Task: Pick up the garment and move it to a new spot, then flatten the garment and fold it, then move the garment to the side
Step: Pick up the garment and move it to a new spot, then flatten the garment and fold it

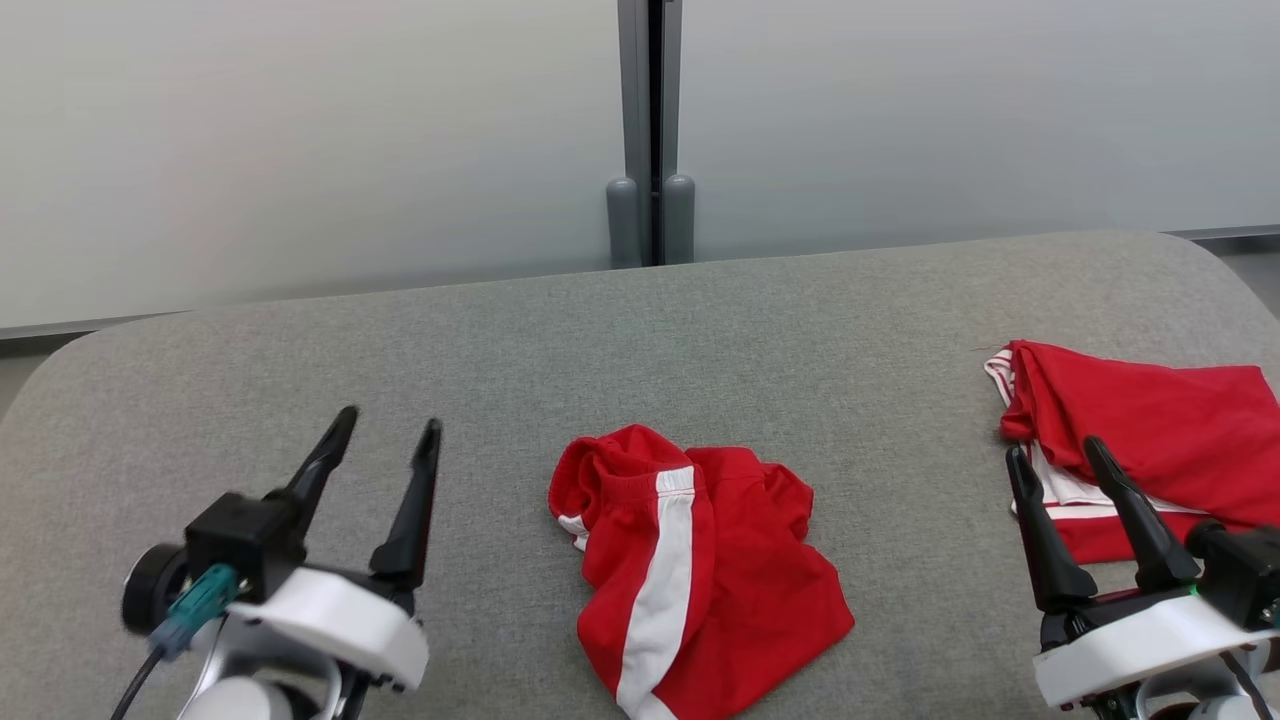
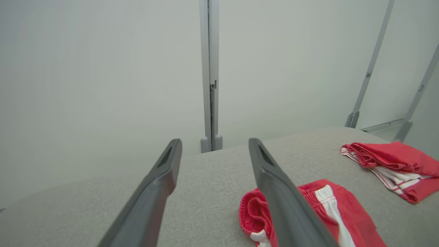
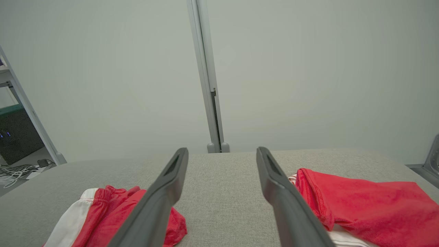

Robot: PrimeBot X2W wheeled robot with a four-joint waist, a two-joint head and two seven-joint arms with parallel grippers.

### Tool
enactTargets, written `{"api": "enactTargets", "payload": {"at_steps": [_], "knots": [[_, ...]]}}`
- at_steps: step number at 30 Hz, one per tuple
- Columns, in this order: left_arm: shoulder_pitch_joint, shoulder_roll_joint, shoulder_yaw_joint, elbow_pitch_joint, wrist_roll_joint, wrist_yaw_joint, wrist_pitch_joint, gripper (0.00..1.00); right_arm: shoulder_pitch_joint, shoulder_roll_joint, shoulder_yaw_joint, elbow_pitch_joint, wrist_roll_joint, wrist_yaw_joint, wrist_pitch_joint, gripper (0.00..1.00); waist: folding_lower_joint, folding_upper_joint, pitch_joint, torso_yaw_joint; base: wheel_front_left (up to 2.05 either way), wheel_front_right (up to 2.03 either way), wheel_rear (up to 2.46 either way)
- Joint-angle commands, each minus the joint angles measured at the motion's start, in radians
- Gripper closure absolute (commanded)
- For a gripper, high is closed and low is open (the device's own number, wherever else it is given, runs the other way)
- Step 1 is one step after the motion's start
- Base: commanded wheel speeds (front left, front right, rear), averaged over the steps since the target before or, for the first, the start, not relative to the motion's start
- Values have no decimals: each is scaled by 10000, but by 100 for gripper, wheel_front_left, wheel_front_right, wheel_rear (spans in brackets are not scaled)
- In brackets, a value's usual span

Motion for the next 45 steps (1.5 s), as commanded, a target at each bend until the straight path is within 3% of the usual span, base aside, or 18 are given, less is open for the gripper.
{"api": "enactTargets", "payload": {"at_steps": [1, 4, 13, 38, 45], "knots": [[438, 151, 233, -308, 33, 215, -205, 0, 128, -27, -78, -31, -101, 3, 39, 0, 0, 0, 9, 33, 0, 0, 0], [1056, 280, 607, -715, -90, 547, -503, 0, 272, 45, -196, -70, -85, 3, 7, 0, 0, 0, -13, 83, 0, 0, 0], [2579, -68, 1270, -1095, -521, 1164, -1571, 0, 761, 518, -457, -143, -125, 3, -104, 0, 0, 0, -95, 118, 0, 0, 0], [2750, -184, 986, -1273, -362, 1281, -1766, 0, 819, 484, -316, -319, -168, 3, 282, 0, 0, 0, -174, 141, 0, 0, 0], [2565, -230, 858, -1281, -444, 1187, -1649, 0, 484, 29, 536, -143, 109, 3, 1141, 0, 0, 0, -64, 345, 0, 0, 0]]}}
